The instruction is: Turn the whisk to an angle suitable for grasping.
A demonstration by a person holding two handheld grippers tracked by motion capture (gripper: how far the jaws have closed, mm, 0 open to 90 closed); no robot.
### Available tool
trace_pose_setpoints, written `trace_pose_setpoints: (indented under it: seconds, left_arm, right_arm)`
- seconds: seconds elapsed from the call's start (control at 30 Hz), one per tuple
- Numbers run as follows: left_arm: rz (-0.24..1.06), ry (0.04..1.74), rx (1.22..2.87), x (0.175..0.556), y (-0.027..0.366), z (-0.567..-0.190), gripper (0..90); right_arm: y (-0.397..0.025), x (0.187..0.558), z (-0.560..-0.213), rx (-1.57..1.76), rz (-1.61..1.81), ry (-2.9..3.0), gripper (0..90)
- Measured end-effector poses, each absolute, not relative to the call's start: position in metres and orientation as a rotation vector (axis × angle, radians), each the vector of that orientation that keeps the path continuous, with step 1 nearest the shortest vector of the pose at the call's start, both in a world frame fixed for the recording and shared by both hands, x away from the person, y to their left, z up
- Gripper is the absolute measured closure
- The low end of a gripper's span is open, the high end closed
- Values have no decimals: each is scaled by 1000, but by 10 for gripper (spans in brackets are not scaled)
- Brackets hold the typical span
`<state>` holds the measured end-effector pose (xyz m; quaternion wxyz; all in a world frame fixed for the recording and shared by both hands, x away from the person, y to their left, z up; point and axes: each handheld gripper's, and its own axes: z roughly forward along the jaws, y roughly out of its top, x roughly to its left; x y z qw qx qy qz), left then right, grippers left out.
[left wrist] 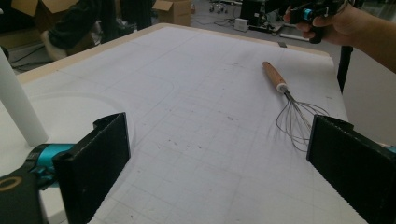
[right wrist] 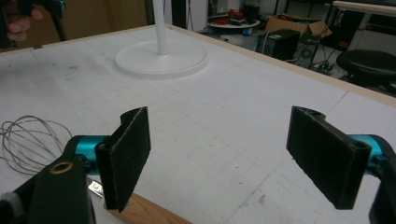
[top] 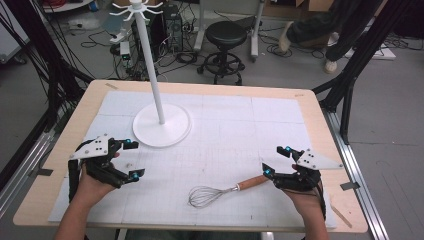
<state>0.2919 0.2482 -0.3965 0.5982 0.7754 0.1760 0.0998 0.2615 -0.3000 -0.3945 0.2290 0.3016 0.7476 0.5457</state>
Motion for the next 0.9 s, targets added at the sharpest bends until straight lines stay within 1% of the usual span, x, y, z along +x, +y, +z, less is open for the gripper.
trace_pose_setpoints:
  seconds: [0.37,0.57,0.77,0.9]
  left_arm:
    - [228,414,1801,293,249,-397,67]
    - [233,414,1802,293,249,-397,67]
    - [232,417,1800,293,250,-397,67]
    - [233,416,1797,293,250,-396,67]
  right_arm:
    - [-299,263,-399,823,1491,2098,207]
    - [-291,268,-413,787,1388,2238,206]
    - [-277,272,-427,736,1336,2364,206]
    - [-258,273,-436,654,1241,2478,206]
